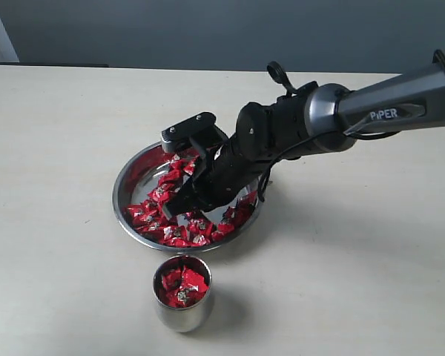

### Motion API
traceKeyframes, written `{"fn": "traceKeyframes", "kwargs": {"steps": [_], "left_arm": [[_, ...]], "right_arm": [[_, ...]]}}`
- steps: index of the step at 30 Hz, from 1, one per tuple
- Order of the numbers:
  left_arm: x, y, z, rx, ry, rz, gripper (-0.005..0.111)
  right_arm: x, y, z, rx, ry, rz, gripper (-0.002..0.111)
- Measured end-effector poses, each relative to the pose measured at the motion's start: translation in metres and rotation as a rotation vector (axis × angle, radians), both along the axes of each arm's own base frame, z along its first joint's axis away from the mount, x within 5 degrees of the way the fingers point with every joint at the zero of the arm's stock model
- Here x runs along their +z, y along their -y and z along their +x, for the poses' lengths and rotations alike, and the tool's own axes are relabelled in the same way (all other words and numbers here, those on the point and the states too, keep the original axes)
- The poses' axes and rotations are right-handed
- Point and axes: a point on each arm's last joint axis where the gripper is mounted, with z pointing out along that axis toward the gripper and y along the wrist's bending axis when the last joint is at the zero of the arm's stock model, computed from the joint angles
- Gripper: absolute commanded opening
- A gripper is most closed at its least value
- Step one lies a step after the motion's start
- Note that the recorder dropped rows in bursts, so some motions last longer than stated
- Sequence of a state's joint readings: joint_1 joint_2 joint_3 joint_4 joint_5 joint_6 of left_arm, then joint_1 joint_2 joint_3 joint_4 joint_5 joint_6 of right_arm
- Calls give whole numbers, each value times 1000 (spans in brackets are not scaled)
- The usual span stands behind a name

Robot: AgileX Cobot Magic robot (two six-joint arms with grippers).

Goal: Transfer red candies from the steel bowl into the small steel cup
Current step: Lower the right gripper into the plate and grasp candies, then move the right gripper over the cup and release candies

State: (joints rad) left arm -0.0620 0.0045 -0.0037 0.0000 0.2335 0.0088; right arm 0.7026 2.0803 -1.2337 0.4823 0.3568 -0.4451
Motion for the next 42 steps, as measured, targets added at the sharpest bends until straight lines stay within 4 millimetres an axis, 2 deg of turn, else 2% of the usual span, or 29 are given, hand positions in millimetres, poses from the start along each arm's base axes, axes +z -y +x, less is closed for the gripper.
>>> {"fn": "traceKeyframes", "kwargs": {"steps": [3, 8, 13, 16, 19, 23, 28, 42], "left_arm": [[0, 0, 0, 0, 0, 0, 0], [0, 0, 0, 0, 0, 0, 0], [0, 0, 0, 0, 0, 0, 0], [0, 0, 0, 0, 0, 0, 0], [0, 0, 0, 0, 0, 0, 0], [0, 0, 0, 0, 0, 0, 0], [0, 0, 0, 0, 0, 0, 0], [0, 0, 0, 0, 0, 0, 0]], "right_arm": [[12, 0, -1, 4, 11, 15, 1], [58, 4, -12, 25, 10, 63, 1], [94, 15, -36, 105, -82, 55, 1], [103, 22, -53, 154, -155, 29, 0], [106, 23, -70, 208, -201, 17, 0], [99, 16, -91, 284, -242, -1, 0], [98, 6, -106, 337, -251, 0, 0], [99, 0, -105, 322, -190, 33, 0]]}}
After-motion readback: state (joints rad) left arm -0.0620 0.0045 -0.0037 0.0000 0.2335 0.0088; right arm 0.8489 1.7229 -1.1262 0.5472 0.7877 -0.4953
